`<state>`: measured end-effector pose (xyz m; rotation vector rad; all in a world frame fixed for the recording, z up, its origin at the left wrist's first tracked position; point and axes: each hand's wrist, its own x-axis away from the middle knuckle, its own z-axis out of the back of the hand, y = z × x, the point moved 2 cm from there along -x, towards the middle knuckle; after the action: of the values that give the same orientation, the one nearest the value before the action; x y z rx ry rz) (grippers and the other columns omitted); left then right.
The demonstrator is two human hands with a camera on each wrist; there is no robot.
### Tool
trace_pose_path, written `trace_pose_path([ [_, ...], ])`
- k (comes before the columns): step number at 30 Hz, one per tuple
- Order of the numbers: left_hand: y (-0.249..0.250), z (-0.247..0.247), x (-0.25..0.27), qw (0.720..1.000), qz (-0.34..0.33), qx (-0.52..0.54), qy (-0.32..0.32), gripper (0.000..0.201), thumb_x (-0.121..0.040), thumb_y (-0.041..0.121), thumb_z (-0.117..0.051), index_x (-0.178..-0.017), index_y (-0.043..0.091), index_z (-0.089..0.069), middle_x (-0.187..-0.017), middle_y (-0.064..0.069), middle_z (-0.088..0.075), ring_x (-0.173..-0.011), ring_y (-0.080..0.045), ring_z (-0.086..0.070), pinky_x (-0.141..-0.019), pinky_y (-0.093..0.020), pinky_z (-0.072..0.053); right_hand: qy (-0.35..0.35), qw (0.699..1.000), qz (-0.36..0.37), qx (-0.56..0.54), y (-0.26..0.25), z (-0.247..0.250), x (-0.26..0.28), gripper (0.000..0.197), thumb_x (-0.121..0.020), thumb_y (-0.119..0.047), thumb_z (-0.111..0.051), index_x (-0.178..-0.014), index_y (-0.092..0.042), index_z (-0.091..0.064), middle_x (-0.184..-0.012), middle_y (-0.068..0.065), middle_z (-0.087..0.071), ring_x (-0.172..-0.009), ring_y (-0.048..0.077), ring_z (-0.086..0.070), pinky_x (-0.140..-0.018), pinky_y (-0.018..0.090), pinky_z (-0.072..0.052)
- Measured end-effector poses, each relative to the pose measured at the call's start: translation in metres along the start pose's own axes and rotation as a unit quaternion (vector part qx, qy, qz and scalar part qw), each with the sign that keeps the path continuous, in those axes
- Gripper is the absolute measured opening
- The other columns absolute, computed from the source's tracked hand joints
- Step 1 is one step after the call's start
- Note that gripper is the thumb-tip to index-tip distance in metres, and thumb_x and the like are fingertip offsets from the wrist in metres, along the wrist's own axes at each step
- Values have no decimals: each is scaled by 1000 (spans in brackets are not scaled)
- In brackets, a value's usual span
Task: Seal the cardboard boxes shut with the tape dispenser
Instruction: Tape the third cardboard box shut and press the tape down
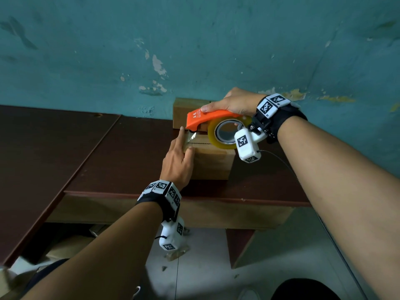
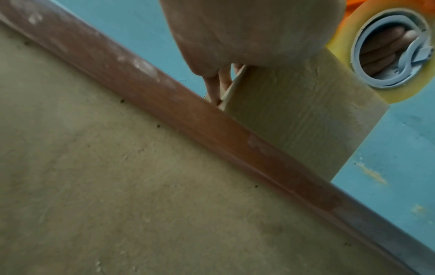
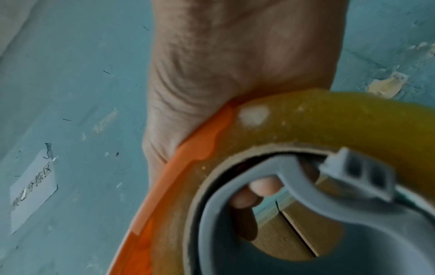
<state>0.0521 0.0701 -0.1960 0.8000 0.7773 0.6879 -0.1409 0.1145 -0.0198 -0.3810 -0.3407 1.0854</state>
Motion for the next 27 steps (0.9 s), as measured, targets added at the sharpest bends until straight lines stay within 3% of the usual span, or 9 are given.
trace_pose_path([
  [6,2,2,0,1000,-3,-1,5,69,-98,48,-30,-166,35,-29,-155,-4,-48,-134,-27,-53,-103,-34,-36,-3,1000,-1,14,-1,-1,0,64,-73,-81,-75,-78,-17,-65,-63,-4,-68,-57,15,-65,-66,28,-50],
  [14,-2,4,0,1000,4,-8,15,62,-101,52,-28,-163,48,-28,-145,-8,-57,-126,-29,-56,-100,-39,-40,24,1000,-11,11,0,-7,-4,68,-69,-84,-77,-76,-18,-61,-71,2,-64,-63,20,-61,-69,33,-46],
  [20,4,3,-8,999,9,12,41,73,-100,55,-14,-160,28,-45,-151,-8,-59,-138,-24,-53,-117,-49,-42,26,1000,-17,2,3,-8,-6,72,-64,-86,-78,-79,-17,-65,-73,3,-68,-65,22,-64,-73,36,-49],
  [24,5,-2,-5,997,4,36,71,57,-112,40,-20,-160,24,-46,-156,-6,-55,-144,-21,-49,-119,-33,-36,25,1000,-18,-1,3,-8,-5,72,-65,-85,-78,-82,-16,-65,-73,3,-68,-65,22,-65,-73,35,-51],
  [27,1,-7,-2,995,19,68,67,52,-116,39,-19,-162,28,-42,-159,-1,-51,-146,-14,-43,-114,-24,-26,21,1000,-17,3,3,-8,-5,72,-67,-85,-77,-84,-16,-66,-74,3,-69,-65,21,-66,-74,35,-52],
])
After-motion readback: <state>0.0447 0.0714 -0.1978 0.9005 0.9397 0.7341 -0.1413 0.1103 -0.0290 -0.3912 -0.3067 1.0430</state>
